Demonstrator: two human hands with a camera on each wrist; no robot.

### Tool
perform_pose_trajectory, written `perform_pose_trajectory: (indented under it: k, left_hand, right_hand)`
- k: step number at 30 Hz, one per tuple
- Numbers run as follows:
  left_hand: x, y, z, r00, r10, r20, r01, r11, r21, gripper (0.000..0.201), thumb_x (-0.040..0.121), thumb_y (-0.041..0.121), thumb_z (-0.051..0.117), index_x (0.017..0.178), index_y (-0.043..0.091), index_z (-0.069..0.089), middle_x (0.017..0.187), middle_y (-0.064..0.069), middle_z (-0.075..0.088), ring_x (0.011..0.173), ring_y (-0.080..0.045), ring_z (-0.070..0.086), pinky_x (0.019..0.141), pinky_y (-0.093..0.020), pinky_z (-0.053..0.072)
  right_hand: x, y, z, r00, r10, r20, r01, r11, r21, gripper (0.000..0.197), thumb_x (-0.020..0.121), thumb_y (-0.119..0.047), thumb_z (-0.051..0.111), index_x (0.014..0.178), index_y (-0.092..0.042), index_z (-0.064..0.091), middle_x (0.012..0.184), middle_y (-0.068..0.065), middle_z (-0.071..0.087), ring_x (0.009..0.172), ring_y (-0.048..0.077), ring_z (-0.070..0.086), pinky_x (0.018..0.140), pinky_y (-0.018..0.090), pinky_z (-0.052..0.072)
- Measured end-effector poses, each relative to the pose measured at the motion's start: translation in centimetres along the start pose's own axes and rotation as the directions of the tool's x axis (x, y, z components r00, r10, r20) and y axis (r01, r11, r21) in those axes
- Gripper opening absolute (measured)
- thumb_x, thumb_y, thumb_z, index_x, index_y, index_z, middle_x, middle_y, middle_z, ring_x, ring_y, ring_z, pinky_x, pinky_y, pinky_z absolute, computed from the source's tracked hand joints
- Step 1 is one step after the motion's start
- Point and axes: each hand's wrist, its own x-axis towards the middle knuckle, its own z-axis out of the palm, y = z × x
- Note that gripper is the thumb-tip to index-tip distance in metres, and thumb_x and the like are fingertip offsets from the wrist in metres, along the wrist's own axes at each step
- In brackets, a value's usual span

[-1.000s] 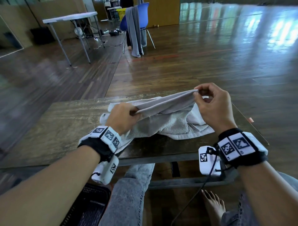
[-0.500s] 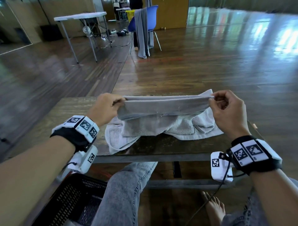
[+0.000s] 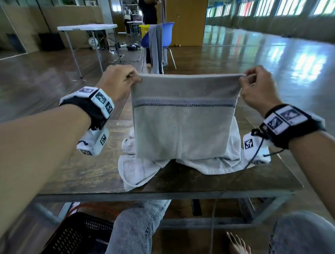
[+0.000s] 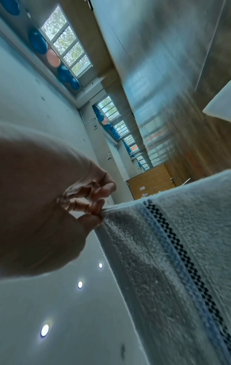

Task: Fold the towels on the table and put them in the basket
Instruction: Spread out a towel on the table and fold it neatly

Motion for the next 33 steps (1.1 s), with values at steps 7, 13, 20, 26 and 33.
perform_pose_trajectory:
  k: [7,13,20,26,33]
  left_hand:
    - [-0.7,0.6,-3.9,0.962,0.23,-0.147,-0.23,0.973,0.017,0.027,0.102,0.016,0.045,0.097,0.002,0.067,0.081,-0.008,0.067,0.061,-0.018,0.059,0.056,-0.009,0.044]
    - [-10.0,1.0,-0.9,0.969,0.16,0.187,-0.156,0.987,-0.039,0.022,0.097,0.002,0.047,0.093,0.008,0.069,0.067,-0.002,0.066,0.051,-0.01,0.06,0.051,-0.02,0.052]
    - [-16.6,0.0,5.2,0.689,-0.07,0.722,0.052,0.998,0.047,0.018,0.1,0.031,0.052,0.084,0.029,0.06,0.06,0.013,0.062,0.052,0.005,0.056,0.066,-0.03,0.045]
    - [-14.9,-1.2,7.5,0.674,-0.107,0.731,0.178,0.984,-0.02,0.004,0.095,0.021,0.061,0.092,0.019,0.061,0.078,0.006,0.066,0.068,-0.012,0.066,0.059,-0.019,0.04]
    - [-11.1,-4.1,10.4,0.871,-0.255,0.419,0.308,0.949,-0.064,0.013,0.093,0.016,0.066,0.085,0.009,0.073,0.075,0.006,0.064,0.062,-0.001,0.052,0.054,-0.012,0.033]
  right_hand:
    - [-1.3,-3.9,-4.3,0.986,-0.166,-0.032,0.169,0.977,0.133,0.013,0.1,-0.015,0.056,0.111,-0.008,0.058,0.092,-0.001,0.056,0.07,-0.015,0.052,0.067,0.001,0.042]
    - [-10.0,1.3,-6.0,0.883,-0.056,0.465,0.006,0.994,0.11,0.005,0.096,-0.007,0.062,0.094,-0.011,0.06,0.072,0.0,0.063,0.07,0.021,0.06,0.074,0.044,0.052]
    - [-14.5,5.7,-3.6,0.447,0.153,0.881,-0.042,0.988,-0.15,0.011,0.095,-0.017,0.067,0.105,-0.023,0.068,0.073,-0.007,0.074,0.065,0.006,0.066,0.067,0.026,0.056]
    - [-14.4,7.3,-0.4,0.604,0.223,0.765,-0.093,0.973,-0.21,0.007,0.095,-0.019,0.066,0.093,-0.014,0.07,0.072,-0.001,0.071,0.056,0.001,0.065,0.06,0.019,0.049]
    - [-11.6,8.5,4.2,0.81,0.191,0.554,-0.093,0.975,-0.201,0.012,0.095,-0.027,0.065,0.091,-0.017,0.069,0.084,-0.005,0.067,0.077,0.016,0.063,0.066,0.026,0.044]
